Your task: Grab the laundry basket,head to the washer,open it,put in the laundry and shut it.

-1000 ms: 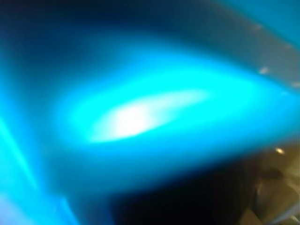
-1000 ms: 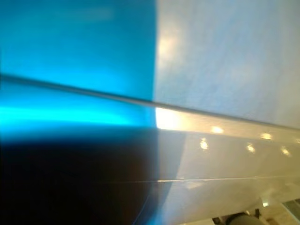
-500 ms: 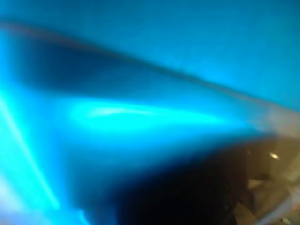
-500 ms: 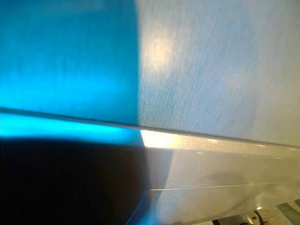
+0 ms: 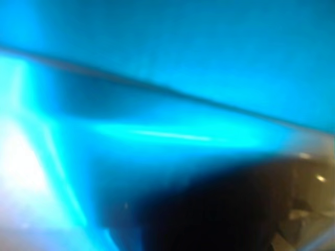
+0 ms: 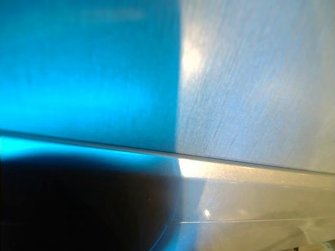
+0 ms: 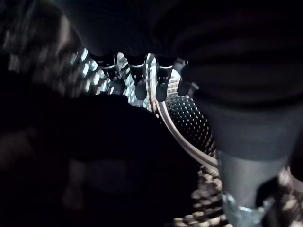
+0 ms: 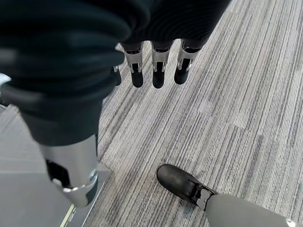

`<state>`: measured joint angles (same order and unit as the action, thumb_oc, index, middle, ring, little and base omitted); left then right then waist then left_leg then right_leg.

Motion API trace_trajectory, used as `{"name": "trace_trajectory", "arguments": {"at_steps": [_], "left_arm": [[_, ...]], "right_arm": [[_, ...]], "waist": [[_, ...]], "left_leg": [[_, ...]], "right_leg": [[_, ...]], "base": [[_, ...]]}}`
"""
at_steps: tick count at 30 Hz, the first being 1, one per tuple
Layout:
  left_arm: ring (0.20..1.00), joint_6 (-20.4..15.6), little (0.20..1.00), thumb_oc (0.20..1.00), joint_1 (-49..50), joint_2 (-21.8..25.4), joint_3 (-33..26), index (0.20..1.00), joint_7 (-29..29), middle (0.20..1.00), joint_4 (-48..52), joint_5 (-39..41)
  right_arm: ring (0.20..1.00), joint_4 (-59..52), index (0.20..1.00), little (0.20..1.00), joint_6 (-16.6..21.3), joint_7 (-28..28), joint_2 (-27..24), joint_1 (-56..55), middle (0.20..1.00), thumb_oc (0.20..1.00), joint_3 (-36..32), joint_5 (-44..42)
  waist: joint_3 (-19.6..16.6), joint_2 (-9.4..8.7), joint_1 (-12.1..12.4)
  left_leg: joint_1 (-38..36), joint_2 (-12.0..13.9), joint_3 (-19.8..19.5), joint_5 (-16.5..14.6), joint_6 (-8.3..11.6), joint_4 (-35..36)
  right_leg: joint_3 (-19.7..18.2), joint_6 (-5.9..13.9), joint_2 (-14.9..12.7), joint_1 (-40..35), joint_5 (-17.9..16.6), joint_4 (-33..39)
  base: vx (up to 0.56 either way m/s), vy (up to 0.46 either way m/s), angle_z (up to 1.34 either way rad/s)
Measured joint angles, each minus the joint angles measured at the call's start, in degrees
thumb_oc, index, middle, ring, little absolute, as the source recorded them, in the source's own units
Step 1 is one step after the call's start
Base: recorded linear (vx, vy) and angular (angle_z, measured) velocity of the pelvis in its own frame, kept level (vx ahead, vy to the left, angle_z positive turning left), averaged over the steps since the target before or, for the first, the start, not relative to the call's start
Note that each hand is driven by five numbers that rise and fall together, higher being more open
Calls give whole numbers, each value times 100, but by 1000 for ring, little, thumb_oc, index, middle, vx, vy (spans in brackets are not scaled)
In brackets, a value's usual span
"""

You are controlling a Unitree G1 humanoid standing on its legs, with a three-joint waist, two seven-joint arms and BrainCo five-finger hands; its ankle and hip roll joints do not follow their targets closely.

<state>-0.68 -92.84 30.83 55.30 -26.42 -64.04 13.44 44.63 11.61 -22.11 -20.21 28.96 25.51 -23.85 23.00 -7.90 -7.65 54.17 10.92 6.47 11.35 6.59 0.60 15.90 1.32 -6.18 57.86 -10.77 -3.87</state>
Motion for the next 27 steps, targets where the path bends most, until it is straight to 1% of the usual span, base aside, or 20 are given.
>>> {"name": "trace_trajectory", "arguments": {"at_steps": [2,4,6,7,8,11,12,13,15,16,17,18,19,20,21,23,24,27], "left_arm": [[1000,185,1000,1000,-29,58,387,1000,-202,1000,4,-962],[1000,418,1000,1000,-30,88,473,1000,-362,1000,71,-1683],[1000,538,1000,1000,-25,103,444,1000,-515,1000,181,-2110],[1000,647,1000,1000,21,164,410,1000,-693,1000,427,-2465],[1000,662,1000,1000,21,163,410,1000,-725,1000,451,-2543],[1000,667,1000,1000,460,662,-531,1000,-944,1000,1687,-2681],[1000,666,1000,1000,794,791,-1277,1000,-1174,1000,2310,-2724],[1000,664,1000,1000,1018,764,-1648,1000,-1296,1000,2548,-2739],[1000,659,1000,1000,1334,755,-1909,1000,-1349,1000,2731,-2746],[1000,623,1000,1000,2162,716,-2804,1000,-1352,1000,3432,-2775],[1000,600,1000,1000,2568,713,-3010,1000,-1429,1000,3683,-2794],[1000,577,1000,1000,2973,689,-3068,1000,-1418,1000,3776,-2805],[1000,541,1000,1000,3510,609,-3391,1000,-1410,1000,4165,-2811],[1000,435,1000,1000,4512,235,-4071,1000,-1399,1000,4831,-2872],[1000,366,1000,1000,4959,8,-4269,1000,-1393,1000,5069,-2957],[1000,272,1000,1000,5706,-254,-4299,1000,-1385,1000,5324,-2985],[1000,219,1000,1000,6166,-500,-4332,1000,-1375,1000,5414,-2978],[1000,200,1000,1000,6520,-636,-4291,1000,-1330,1000,5434,-2955]], "right_arm": [[1000,-4,1000,1000,98,8,-5,-20,1000,1000,124,3],[1000,-23,1000,1000,165,12,-6,-24,1000,1000,221,6],[1000,-35,1000,1000,222,14,-5,-29,1000,1000,242,6],[1000,-34,1000,1000,269,15,0,-48,1000,1000,249,7],[1000,-35,1000,1000,279,15,0,-52,1000,1000,253,6],[1000,-105,1000,1000,337,63,20,-147,1000,1000,261,5],[1000,-98,1000,1000,326,98,88,-147,1000,1000,261,5],[1000,-90,1000,1000,319,105,123,-153,1000,1000,274,6],[1000,-84,1000,1000,314,115,183,-155,1000,1000,287,37],[1000,-71,1000,1000,218,105,295,-101,1000,1000,344,126],[1000,-34,1000,1000,162,105,347,-104,1000,1000,343,167],[1000,-16,1000,1000,108,102,421,-94,1000,1000,376,193],[1000,83,1000,1000,59,97,499,-25,1000,1000,364,257],[1000,321,1000,1000,-24,73,622,150,1000,1000,347,287],[1000,453,1000,1000,-77,61,663,263,1000,1000,321,300],[1000,583,1000,1000,-158,-5,800,447,1000,1000,197,351],[1000,674,1000,1000,-199,-34,818,595,1000,1000,167,419],[1000,879,1000,1000,-284,-47,970,853,1000,1000,153,462]], "waist": [[0,1,27],[0,1,44],[0,1,41],[1,2,37],[1,2,36],[39,62,96],[79,125,123],[117,186,109],[203,327,139],[273,428,164],[289,451,219],[304,479,328],[321,504,351],[341,552,429],[351,572,477],[350,579,647],[354,583,728],[364,601,875]], "left_leg": [[0,-2,5,0,-1,0],[-1,-5,8,0,-1,1],[-1,-5,11,0,-1,1],[-2,-3,11,0,-1,1],[-2,-3,11,0,-1,1],[-36,-1,-9,1,0,-6],[-69,1,-39,0,0,-5],[-104,6,-49,0,1,0],[-211,7,-82,-1,2,24],[-388,3,-56,-3,4,90],[-487,2,-64,-3,4,95],[-605,-1,-71,-4,3,119],[-695,0,-75,-17,4,124],[-852,-2,-65,-34,0,171],[-923,-2,-68,-46,11,180],[-971,-5,-73,-53,1,185],[-989,-19,-75,-54,2,223],[-991,-78,-104,-52,-1,250]], "right_leg": [[-7,2,-2,5,1,-5],[-11,1,-6,9,0,-8],[-13,2,-6,10,1,-9],[-12,-1,-5,10,-1,-10],[-12,-1,-5,10,-1,-10],[-23,-10,-7,-4,-9,-60],[-25,-12,-10,-20,-7,-94],[-24,-15,-4,-66,-3,-90],[-1,-19,-3,-167,6,-92],[-23,-20,-5,-290,7,-94],[-58,-22,-2,-359,8,-92],[-101,-26,9,-442,12,-88],[-113,-25,11,-517,18,-88],[-141,-18,11,-636,37,-84],[-149,-3,17,-699,49,-66],[-153,-1,14,-740,54,-65],[-156,9,8,-750,61,-53],[-140,46,-50,-761,71,-51]], "base": [[0,0,0],[0,0,0],[0,0,0],[0,0,0],[0,0,0],[-9,22,-1],[0,0,0],[-19,59,2],[-18,51,0],[-20,50,-9],[-19,50,-13],[-26,70,-11],[-24,50,-12],[-29,66,-8],[-23,57,-6],[-19,50,2],[-20,53,7],[-17,41,8]]}}
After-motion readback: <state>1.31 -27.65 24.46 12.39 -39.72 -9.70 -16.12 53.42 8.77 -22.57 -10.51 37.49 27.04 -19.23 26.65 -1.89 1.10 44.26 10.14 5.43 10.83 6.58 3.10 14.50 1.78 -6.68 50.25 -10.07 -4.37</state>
